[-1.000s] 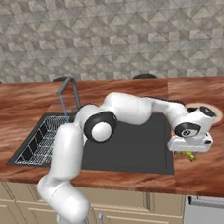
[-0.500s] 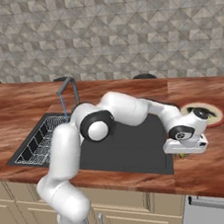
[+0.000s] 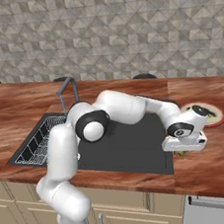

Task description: Turn on the sink faucet. Then move the broccoli from the counter to the sink. Turn off the sink. Move the vegetable from the sink to the pot next to the stove. Finally move the pot to the rear center burner.

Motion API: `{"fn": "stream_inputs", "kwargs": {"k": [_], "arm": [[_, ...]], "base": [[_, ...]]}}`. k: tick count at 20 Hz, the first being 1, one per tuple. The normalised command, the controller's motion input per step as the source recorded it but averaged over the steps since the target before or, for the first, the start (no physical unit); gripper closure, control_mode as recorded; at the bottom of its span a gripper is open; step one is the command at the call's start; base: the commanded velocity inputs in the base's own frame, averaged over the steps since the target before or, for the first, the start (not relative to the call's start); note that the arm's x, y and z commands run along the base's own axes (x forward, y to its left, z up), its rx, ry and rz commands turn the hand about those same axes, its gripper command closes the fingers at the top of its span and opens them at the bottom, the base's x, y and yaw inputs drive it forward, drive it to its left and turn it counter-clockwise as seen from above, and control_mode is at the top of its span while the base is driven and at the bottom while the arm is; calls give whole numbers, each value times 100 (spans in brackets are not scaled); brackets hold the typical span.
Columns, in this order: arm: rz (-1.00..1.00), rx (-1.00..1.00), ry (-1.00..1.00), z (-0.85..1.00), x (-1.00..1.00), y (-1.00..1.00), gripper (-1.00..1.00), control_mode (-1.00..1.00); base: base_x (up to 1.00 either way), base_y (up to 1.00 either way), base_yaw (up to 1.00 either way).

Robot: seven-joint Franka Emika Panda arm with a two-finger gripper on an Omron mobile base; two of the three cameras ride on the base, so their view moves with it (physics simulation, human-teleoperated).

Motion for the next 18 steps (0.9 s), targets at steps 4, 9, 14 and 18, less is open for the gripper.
{"fn": "stream_inputs", "kwargs": {"k": [4, 9, 14, 18], "arm": [[7, 0, -1, 35, -7, 46, 100, -100], [14, 0, 0, 6, 4, 86, 100, -100], [15, 0, 0, 0, 18, 90, 100, -100], [15, 0, 0, 0, 27, 96, 100, -100]], "base": [[0, 0, 0], [0, 0, 0], [0, 0, 0], [0, 0, 0]]}}
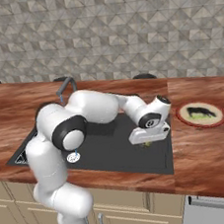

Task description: Turn on the sink faucet. Then move the broccoli from the counter to the sink. Turn off the sink. Move the vegetable from the sink to the pot next to the stove. Finally move the pot to the rear center burner.

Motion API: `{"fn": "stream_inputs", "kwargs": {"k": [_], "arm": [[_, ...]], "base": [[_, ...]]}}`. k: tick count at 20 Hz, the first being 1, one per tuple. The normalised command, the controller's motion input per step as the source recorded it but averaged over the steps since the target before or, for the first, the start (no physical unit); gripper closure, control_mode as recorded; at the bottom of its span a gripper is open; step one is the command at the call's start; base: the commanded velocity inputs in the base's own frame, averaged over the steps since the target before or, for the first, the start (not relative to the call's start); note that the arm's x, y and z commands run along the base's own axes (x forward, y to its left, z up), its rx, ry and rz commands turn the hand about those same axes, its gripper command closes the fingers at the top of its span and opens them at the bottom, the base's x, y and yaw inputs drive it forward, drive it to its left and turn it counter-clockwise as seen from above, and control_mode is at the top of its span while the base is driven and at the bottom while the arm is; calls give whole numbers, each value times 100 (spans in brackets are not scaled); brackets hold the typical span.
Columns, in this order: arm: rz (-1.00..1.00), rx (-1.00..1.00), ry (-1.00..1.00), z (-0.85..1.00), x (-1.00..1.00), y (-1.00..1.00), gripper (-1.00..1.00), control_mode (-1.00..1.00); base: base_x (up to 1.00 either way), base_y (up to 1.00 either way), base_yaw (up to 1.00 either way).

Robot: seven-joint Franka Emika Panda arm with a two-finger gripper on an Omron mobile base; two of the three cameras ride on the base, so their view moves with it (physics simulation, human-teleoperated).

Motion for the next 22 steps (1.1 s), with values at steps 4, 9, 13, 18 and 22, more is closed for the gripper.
{"fn": "stream_inputs", "kwargs": {"k": [4, 9, 13, 18, 22], "arm": [[17, 1, 1, 0, 31, 87, 100, -100], [17, 1, 0, 0, 35, 87, 100, -100], [16, 2, 1, 0, 40, 84, 100, -100], [15, 1, 0, 0, 42, 79, 100, -100], [15, 0, 0, -15, 39, 79, 100, -100]], "base": [[0, 0, 0], [0, 0, 0], [0, 0, 0], [0, 0, 0], [0, 0, 0]]}}
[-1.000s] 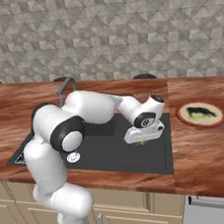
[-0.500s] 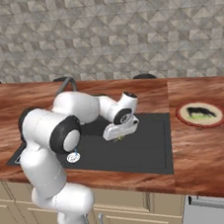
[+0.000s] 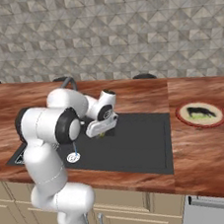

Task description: Turn on the sink faucet. Then move the broccoli from the counter to the sink. Turn off the sink. Move the vegetable from the sink to the pot next to the stove. Finally move the pot to the rear center burner.

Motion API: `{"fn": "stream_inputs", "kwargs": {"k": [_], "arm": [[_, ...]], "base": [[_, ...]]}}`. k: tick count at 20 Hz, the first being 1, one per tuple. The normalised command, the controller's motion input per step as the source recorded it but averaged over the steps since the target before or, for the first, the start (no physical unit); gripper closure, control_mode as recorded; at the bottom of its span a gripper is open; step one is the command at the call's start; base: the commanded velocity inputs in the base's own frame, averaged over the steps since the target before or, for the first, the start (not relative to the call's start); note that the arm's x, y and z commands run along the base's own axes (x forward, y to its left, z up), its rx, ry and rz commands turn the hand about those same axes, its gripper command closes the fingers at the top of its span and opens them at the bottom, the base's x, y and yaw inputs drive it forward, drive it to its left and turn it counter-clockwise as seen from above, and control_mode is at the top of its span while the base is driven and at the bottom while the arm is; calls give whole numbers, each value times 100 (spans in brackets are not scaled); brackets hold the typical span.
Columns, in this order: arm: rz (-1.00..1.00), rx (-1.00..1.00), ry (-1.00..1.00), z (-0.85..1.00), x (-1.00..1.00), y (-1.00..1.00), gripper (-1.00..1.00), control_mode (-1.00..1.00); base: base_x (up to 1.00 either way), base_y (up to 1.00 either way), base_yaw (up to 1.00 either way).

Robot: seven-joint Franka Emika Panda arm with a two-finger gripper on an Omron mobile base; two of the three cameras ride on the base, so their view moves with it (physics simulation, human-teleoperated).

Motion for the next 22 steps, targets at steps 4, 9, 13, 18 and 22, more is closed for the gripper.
{"fn": "stream_inputs", "kwargs": {"k": [4, 9, 13, 18, 22], "arm": [[8, 0, 0, -31, 35, 59, 100, -100], [2, -7, 0, -42, 23, 22, 100, -100], [0, -5, 0, -33, 35, 0, 100, -100], [0, -1, 0, -46, 50, 8, 100, -100], [0, 0, 1, -51, 50, 12, 100, -100]], "base": [[0, 0, 0], [0, 0, 0], [0, 0, 0], [0, 0, 0], [0, 0, 0]]}}
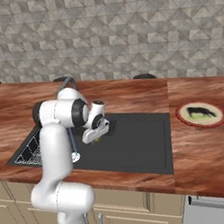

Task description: Turn on the sink faucet. Then move the broccoli from the counter to the sink. Turn off the sink. Move the vegetable from the sink to the pot next to the stove. Finally move the pot to the rear center burner.

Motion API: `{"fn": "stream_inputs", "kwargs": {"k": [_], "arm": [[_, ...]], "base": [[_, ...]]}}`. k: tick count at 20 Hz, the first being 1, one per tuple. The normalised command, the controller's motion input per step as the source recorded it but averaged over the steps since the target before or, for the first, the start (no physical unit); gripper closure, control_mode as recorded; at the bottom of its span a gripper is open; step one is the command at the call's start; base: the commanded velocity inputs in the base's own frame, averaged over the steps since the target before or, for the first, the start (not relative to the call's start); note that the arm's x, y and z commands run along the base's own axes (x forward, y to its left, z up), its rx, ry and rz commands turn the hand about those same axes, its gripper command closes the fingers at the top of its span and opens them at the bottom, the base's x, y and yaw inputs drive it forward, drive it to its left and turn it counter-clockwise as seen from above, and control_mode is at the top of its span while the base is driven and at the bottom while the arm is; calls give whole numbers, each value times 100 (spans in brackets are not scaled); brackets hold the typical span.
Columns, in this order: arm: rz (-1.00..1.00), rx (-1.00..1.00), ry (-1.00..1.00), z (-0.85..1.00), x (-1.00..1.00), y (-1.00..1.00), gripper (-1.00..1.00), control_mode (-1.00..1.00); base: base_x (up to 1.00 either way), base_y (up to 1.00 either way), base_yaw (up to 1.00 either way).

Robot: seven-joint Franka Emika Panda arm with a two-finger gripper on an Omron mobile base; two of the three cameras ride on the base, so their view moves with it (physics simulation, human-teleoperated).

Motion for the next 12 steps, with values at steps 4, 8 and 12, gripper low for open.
{"fn": "stream_inputs", "kwargs": {"k": [4, 8, 12], "arm": [[0, 0, 3, -38, 40, 5, 100, -100], [0, 0, 8, -12, 5, 1, 100, -100], [0, 0, 2, -16, 2, 1, 100, -100]], "base": [[0, 0, 0], [0, 0, 0], [0, 0, 0]]}}
